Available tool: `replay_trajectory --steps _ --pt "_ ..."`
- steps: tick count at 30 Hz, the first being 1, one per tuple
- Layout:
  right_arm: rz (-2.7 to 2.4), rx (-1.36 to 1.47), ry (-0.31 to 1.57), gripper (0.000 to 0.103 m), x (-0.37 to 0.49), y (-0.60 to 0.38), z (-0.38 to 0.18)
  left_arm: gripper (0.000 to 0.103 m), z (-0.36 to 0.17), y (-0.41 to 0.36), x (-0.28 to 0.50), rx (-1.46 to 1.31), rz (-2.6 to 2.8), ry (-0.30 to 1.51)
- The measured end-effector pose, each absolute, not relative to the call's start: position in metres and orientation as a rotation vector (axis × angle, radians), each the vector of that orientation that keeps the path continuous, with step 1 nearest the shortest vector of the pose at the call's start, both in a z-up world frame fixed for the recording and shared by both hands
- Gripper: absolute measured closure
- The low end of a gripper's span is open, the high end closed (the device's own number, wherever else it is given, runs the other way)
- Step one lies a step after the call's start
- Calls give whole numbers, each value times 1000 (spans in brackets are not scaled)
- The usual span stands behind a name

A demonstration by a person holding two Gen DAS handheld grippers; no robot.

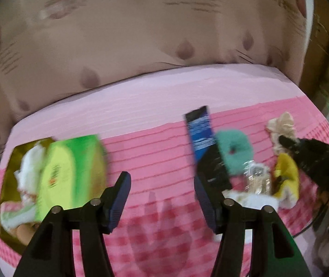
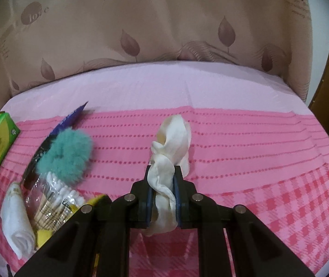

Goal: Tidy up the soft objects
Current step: 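Grasp the blue protein packet with the left gripper while the right gripper grasps the cream cloth, then carry the blue protein packet with the left gripper into the gold tin and release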

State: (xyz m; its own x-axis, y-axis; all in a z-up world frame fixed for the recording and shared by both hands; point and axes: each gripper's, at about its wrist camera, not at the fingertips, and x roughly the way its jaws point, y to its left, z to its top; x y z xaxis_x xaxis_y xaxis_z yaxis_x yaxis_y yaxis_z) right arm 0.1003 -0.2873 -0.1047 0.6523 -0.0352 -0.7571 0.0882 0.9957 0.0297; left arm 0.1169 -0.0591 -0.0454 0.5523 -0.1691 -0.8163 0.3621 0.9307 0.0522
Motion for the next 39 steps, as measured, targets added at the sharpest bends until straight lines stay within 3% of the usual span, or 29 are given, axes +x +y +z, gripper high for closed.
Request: replay_trajectory --steps 14,28,30,39 --pt "-37 109 896 88 108 -291 -112 45 -82 -124 195 99 -381 1094" --pt "-26 123 901 86 109 -291 -114 45 -118 -115 232 100 -314 1144" --pt "-24 123 901 86 109 -291 -114 61 -117 -110 231 97 -322 1142" --pt "-26 118 901 86 109 -291 -114 66 -109 -97 220 131 -297 1144"
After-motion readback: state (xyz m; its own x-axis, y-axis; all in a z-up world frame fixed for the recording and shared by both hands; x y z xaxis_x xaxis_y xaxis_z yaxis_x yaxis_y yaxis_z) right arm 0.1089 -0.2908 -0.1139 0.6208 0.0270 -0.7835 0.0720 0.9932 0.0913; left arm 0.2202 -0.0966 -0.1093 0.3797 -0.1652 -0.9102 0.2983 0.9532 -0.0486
